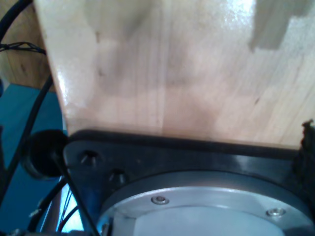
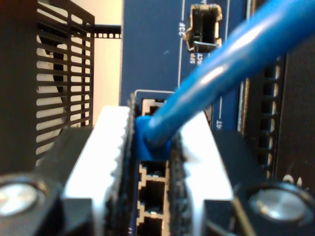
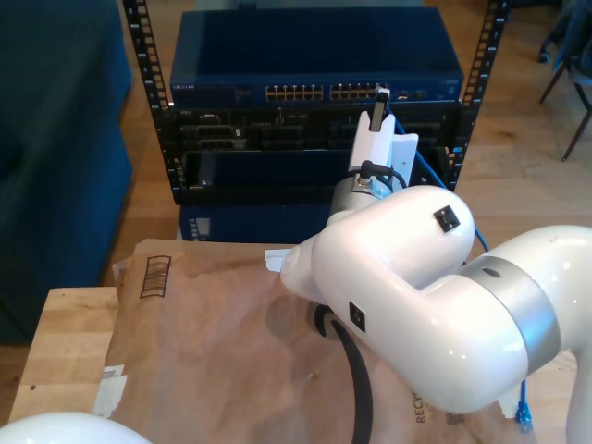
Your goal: Grab the cable and plug it in
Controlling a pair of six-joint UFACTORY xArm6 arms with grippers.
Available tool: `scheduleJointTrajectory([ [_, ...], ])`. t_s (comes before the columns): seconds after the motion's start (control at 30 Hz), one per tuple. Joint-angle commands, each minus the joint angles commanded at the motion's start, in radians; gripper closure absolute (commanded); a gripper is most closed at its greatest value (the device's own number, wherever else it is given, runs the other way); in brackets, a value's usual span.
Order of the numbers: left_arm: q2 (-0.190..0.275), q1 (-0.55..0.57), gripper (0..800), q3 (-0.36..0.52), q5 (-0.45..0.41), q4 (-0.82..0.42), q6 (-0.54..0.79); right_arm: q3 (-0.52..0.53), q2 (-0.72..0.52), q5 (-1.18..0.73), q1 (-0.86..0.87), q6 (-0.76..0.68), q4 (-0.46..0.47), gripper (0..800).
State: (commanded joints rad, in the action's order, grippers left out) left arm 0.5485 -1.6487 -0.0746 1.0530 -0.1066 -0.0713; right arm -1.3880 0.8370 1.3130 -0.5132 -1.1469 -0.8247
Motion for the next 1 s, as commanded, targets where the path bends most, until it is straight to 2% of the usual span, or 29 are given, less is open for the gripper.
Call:
scheduleJointTrajectory([
  [1.0, 0.000, 0.000, 0, 0.000, 0.000, 0.000, 0.000, -0.015, 0.009, -0.002, 0.015, -0.009, 0.002, 800],
])
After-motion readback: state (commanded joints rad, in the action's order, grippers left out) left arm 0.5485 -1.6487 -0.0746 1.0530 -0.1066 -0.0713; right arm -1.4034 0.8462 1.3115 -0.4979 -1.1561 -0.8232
